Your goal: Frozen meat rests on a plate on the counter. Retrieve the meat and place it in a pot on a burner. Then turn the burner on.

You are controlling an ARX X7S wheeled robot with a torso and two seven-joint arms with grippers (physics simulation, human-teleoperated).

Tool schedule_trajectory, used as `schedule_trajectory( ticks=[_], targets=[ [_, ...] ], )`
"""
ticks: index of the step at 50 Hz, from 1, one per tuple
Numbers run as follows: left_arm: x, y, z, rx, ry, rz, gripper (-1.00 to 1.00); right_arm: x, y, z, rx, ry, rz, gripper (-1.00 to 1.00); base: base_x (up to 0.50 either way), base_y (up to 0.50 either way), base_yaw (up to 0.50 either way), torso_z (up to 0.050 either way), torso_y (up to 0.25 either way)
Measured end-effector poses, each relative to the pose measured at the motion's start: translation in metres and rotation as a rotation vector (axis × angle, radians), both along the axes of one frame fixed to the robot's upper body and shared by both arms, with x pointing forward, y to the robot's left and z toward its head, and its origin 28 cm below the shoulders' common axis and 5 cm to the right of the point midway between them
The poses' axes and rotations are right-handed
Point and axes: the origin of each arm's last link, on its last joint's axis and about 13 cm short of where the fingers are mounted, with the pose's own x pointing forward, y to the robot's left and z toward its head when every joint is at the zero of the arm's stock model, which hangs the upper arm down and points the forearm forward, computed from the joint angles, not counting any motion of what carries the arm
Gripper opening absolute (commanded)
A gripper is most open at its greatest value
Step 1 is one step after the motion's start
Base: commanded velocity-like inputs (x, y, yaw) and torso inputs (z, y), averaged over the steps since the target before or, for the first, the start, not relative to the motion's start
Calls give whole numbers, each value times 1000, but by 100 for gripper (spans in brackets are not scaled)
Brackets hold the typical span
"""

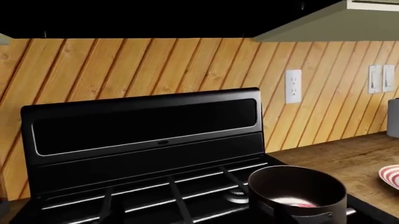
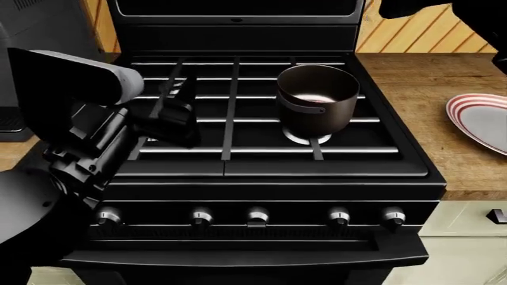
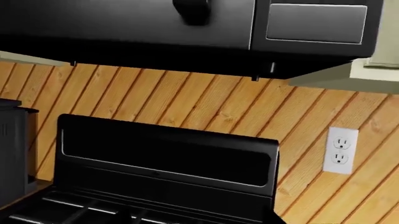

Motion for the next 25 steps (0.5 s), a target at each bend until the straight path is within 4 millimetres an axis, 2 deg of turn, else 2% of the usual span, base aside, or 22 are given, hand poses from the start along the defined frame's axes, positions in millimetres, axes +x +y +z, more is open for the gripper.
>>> schedule_trajectory(
  ticks=[15, 25],
  targets=[
    [-6, -3, -25, -19, -52, 45, 100, -20, -4, -24, 96, -32, -57, 100, 0, 0, 0, 0, 0],
    [-17, -2, -51, -52, -95, 43, 100, -29, -4, -33, 112, -31, -75, 100, -477, 210, 0, 0, 0]
  ],
)
